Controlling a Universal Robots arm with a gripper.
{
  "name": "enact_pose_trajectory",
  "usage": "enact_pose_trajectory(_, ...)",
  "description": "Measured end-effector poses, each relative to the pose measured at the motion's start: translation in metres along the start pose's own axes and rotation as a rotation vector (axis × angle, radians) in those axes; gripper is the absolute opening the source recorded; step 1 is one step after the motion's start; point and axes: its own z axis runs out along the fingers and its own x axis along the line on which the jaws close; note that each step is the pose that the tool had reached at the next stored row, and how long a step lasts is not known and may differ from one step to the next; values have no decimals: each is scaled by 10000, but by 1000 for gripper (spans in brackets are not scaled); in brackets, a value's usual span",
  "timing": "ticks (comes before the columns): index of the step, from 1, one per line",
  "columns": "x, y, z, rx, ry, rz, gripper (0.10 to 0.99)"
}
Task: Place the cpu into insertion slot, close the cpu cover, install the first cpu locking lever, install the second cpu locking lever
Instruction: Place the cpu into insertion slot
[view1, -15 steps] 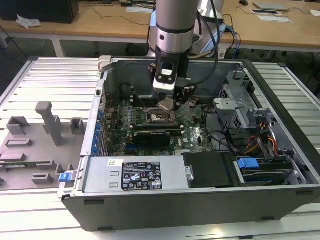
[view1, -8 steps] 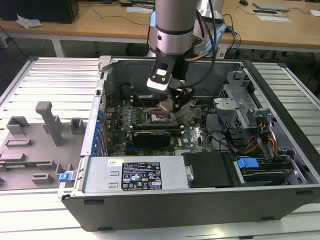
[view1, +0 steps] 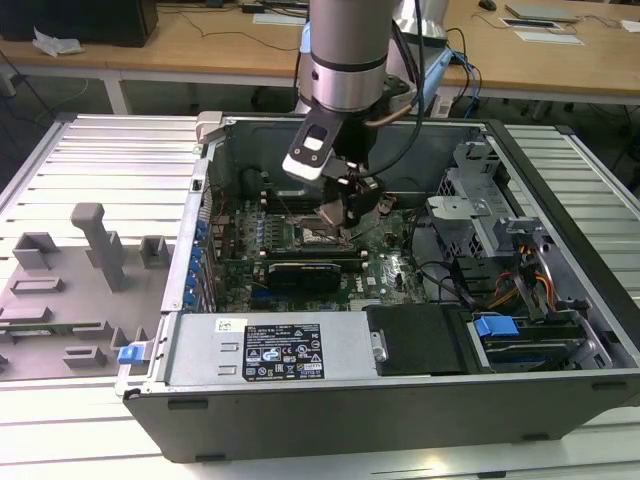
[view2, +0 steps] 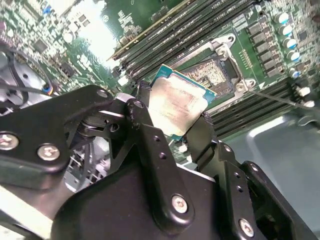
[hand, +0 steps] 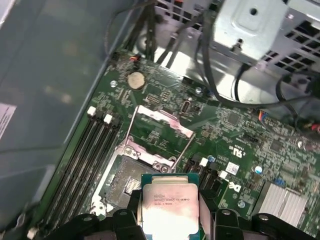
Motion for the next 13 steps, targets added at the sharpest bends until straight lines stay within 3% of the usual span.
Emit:
enact_pose_trajectory(10, -1, -4, 45, -17, -185, 2093, 541)
enact_pose_trajectory(13, -1, -7, 77, -25, -266, 3021, 541)
